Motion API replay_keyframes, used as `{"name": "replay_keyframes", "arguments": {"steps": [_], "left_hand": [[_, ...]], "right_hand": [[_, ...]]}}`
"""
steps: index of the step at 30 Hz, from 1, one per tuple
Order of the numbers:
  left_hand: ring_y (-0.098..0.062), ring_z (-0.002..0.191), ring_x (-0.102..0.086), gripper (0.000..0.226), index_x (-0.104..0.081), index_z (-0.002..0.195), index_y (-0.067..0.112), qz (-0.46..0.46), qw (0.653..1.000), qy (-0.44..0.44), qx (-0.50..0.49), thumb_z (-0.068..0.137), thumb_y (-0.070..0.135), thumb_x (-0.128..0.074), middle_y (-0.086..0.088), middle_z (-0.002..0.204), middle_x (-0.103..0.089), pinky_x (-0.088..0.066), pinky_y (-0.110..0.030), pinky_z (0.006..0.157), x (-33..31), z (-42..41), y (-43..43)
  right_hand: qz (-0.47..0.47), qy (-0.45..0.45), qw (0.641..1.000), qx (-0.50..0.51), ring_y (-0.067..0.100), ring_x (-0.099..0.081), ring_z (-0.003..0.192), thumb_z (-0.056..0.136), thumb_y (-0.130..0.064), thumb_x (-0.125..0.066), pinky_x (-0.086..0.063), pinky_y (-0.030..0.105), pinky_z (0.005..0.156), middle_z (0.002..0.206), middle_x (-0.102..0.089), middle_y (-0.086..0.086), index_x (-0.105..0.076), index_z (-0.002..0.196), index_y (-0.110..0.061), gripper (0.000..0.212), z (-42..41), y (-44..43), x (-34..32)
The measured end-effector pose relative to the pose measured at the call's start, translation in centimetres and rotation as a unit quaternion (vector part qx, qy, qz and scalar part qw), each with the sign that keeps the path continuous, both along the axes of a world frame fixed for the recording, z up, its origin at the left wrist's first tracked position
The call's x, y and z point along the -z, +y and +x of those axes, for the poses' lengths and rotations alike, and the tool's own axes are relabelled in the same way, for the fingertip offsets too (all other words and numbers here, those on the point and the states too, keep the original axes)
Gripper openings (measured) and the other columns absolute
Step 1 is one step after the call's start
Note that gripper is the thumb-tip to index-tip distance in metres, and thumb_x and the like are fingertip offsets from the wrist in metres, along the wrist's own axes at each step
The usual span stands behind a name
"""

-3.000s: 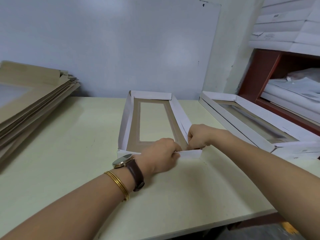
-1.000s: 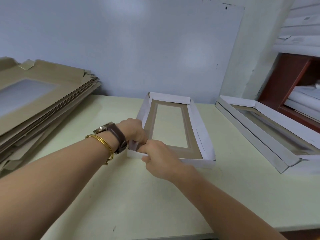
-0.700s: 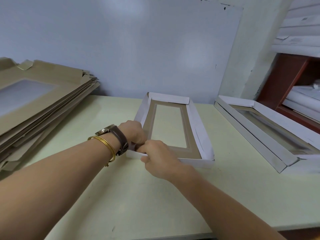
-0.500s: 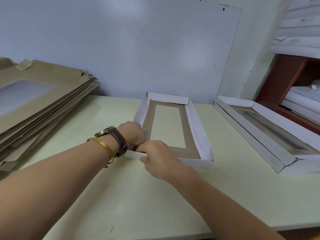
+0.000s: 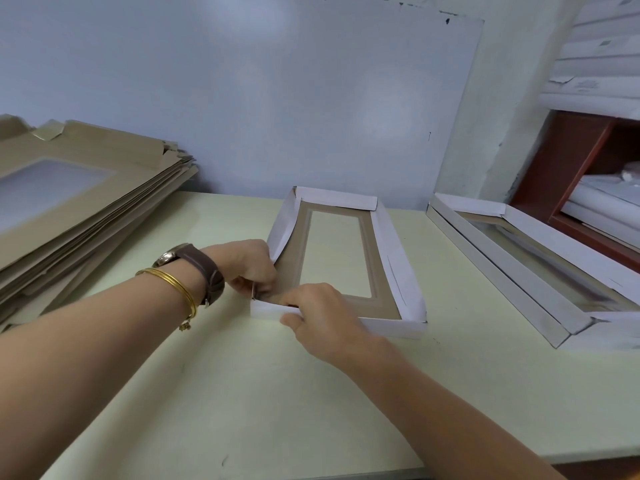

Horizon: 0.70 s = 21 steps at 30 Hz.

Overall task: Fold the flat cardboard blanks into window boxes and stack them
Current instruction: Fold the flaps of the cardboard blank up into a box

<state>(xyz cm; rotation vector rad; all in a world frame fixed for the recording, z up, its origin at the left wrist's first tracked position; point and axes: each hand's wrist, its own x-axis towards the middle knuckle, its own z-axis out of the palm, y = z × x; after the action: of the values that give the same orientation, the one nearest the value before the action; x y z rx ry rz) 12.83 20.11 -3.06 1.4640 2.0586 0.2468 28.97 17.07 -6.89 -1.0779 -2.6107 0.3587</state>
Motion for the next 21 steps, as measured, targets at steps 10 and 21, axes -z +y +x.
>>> {"name": "replay_keyframes", "arguments": {"steps": [10, 21], "left_hand": [[-0.015, 0.058, -0.057, 0.025, -0.062, 0.080, 0.009, -0.041, 0.997, 0.003, 0.059, 0.072, -0.014, -0.061, -0.005, 0.075, -0.059, -0.048, -0.016, 0.043, -0.2, 0.2, -0.6], [-0.017, 0.067, -0.057, 0.017, -0.057, 0.088, 0.012, -0.017, 0.996, -0.084, 0.028, 0.082, -0.001, -0.066, -0.007, 0.078, -0.058, -0.060, -0.034, 0.077, 0.0, -1.1, -0.8]], "right_hand": [[0.063, -0.059, 0.996, -0.006, 0.024, -0.042, 0.082, 0.099, -0.030, -0.046, -0.030, 0.035, 0.066, 0.080, -0.043, 0.002, -0.053, 0.078, -0.015, 0.027, 0.8, 0.1, 0.3], [0.063, -0.042, 0.997, 0.032, 0.019, -0.048, 0.091, 0.102, -0.039, -0.042, -0.039, 0.034, 0.081, 0.085, -0.051, -0.003, -0.060, 0.098, -0.013, 0.032, 6.0, 0.9, 0.7]]}}
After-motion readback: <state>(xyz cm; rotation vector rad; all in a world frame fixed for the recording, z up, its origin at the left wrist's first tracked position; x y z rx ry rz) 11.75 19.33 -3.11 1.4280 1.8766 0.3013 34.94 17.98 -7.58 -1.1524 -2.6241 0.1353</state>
